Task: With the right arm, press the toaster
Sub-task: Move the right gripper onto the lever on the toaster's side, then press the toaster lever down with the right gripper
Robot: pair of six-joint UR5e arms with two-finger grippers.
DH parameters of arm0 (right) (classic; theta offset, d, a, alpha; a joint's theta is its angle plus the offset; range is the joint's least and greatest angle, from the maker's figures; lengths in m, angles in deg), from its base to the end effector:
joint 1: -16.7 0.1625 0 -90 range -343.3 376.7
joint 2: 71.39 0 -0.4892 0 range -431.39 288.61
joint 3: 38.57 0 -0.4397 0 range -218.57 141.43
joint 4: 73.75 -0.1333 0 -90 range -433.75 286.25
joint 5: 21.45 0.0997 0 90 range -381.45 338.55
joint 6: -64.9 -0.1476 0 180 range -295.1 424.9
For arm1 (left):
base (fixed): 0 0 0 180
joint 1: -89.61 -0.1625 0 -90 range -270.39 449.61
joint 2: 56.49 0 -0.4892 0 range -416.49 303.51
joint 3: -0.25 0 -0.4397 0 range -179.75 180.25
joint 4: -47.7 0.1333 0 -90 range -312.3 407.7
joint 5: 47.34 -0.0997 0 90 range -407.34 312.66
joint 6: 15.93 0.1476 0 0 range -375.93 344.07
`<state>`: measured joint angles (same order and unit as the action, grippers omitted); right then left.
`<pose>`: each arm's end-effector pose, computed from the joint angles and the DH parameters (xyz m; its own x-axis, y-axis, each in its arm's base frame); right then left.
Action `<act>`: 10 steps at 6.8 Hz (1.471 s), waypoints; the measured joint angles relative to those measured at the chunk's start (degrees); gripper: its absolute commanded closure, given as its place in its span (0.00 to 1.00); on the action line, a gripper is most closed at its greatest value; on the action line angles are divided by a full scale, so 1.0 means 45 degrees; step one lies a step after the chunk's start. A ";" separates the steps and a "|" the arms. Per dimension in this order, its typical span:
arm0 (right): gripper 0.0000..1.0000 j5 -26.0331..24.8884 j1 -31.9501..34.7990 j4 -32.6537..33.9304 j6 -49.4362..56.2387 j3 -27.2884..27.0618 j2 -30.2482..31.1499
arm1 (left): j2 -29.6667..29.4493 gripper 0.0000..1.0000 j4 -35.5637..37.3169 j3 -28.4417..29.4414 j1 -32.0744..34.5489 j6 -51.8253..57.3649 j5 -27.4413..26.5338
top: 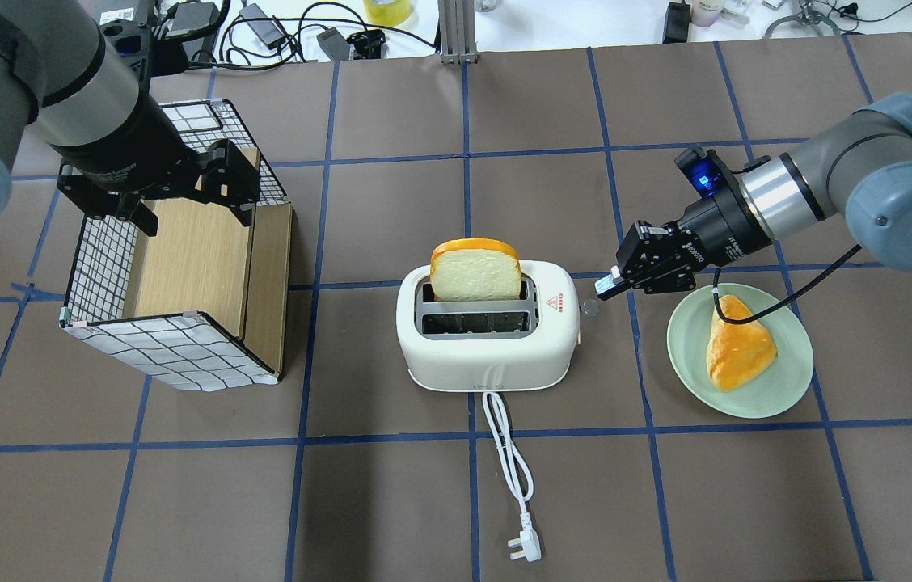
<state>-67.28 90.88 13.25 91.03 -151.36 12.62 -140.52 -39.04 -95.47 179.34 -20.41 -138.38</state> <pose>0.1003 -0.5122 0.2948 -0.6318 0.1323 -0.7637 -0.0518 0.9759 0.2120 -0.1283 -0.4980 0.5098 -0.9964 -0.0838 -0.0133 -0.0828 0.9946 -0.0625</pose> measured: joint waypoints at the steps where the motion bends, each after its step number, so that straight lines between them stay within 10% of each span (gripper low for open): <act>1: 1.00 0.0018 0.0002 0.0244 -0.0016 -0.0181 -0.0075 | 0.0000 0.00 0.0000 0.0000 0.0000 0.0000 0.0005; 10: 1.00 0.0015 0.0036 0.2530 -0.0016 -0.1181 -0.0845 | 0.0000 0.00 0.0000 0.0000 0.0000 0.0000 -0.0004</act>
<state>-67.21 91.04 24.64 90.96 -156.68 8.82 -140.51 -39.04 -95.47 179.34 -20.41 -138.40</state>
